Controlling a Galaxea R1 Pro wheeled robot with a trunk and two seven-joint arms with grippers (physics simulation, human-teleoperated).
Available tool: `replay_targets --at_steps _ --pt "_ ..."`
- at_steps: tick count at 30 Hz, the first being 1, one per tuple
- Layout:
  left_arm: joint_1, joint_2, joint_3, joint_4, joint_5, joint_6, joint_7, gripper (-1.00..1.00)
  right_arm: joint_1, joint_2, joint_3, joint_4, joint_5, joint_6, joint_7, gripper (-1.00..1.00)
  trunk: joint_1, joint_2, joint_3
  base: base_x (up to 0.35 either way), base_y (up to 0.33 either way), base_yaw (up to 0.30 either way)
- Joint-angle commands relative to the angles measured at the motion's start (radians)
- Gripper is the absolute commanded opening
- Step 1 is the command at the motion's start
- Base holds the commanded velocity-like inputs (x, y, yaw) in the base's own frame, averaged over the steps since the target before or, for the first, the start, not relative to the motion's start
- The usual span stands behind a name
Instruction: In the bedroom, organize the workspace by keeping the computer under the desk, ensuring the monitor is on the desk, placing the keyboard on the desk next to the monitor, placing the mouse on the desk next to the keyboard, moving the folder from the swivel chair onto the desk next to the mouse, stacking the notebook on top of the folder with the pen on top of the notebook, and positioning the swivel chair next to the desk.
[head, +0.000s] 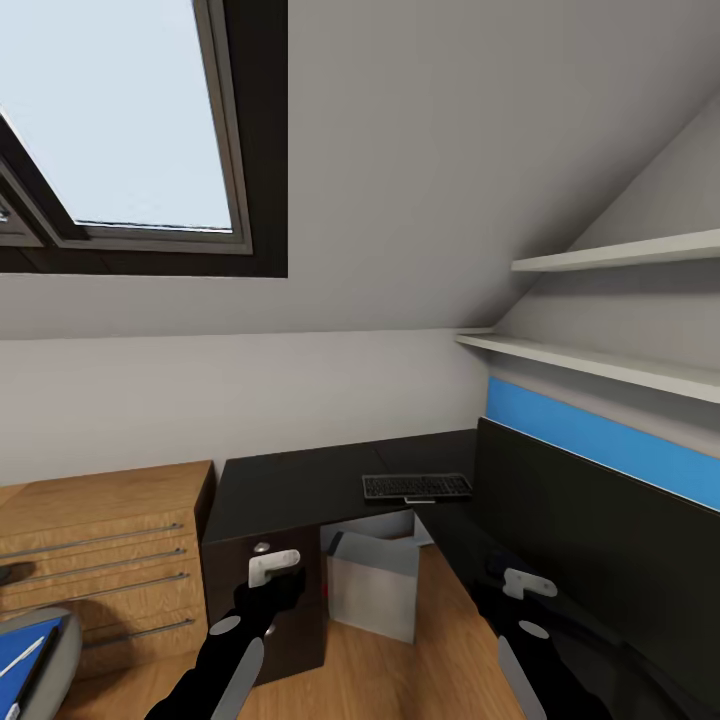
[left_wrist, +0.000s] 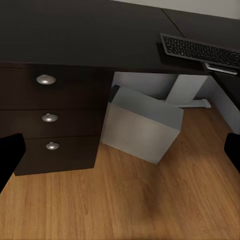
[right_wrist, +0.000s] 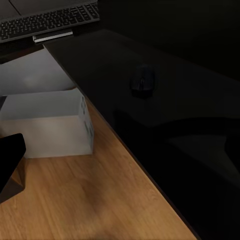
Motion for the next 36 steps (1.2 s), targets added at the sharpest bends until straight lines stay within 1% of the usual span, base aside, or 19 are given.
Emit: replay_targets --at_steps 1,17,28,32,36 --pt "0.000 0.000 -0.002 -0.001 0.010 0.003 0.008 1.00 0.000 0.000 0.001 -0.002 -0.005 0.004 -0.005 1.00 0.000 -0.001 0.000 0.023 0.000 0.000" --pt "0.000 0.000 -0.002 -0.001 0.010 0.003 0.008 1.00 0.000 0.000 0.004 -0.008 -0.005 0.002 0.001 1.00 0.000 -0.001 0.000 0.202 0.000 0.000" --pt "0.000 0.000 -0.002 -0.001 0.009 0.003 0.008 1.00 0.000 0.000 0.004 -0.008 -0.005 -0.015 0.000 1.00 0.000 -0.001 0.000 0.216 0.150 0.000" --pt "0.000 0.000 -0.002 -0.001 0.009 0.003 0.008 1.00 0.000 0.000 0.004 -0.008 -0.005 -0.018 -0.003 1.00 0.000 -0.001 0.000 0.143 0.041 0.000" --pt "0.000 0.000 -0.002 -0.001 0.010 0.003 0.008 1.00 0.000 0.001 0.004 -0.008 -0.006 -0.019 -0.005 1.00 0.000 -0.001 0.000 0.145 0.174 0.000"
